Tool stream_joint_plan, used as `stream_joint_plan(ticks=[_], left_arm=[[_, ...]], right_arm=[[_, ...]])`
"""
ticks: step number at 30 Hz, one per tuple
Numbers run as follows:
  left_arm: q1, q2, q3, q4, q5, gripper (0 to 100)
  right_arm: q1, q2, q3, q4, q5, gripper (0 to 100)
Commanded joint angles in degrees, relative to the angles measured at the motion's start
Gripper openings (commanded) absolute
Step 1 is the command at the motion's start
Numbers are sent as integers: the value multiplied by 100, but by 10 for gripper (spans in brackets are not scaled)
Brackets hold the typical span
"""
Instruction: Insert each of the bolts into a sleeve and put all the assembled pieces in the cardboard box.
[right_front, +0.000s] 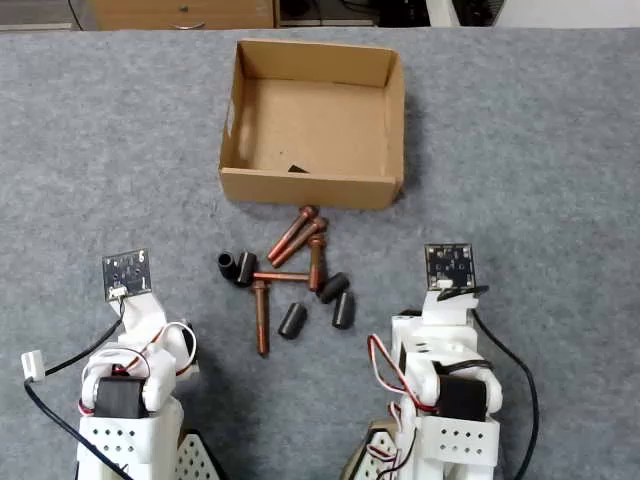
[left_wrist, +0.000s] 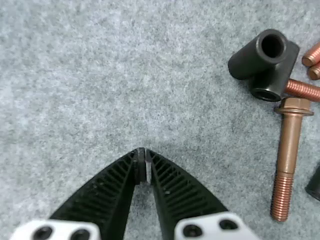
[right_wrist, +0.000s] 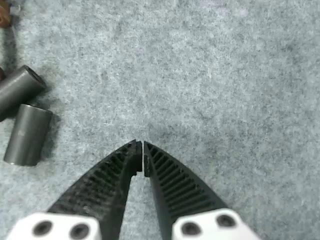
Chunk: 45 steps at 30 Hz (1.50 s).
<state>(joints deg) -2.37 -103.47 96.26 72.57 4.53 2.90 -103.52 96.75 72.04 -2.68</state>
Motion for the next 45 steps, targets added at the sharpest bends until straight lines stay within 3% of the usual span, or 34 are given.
stream_joint_plan(ticks=[1,38,42,45], left_arm=[[-35,-31,62,9,-9,21],[70,-48,62,-35,-9,21],[9,-57,-53,-527,0,21],[-62,-13,-642,-431,26,22]], right_arm=[[66,-611,4,44,44,4],[31,-637,4,237,0,3],[84,-629,-356,114,0,3],[84,-585,-1095,158,-211,3]])
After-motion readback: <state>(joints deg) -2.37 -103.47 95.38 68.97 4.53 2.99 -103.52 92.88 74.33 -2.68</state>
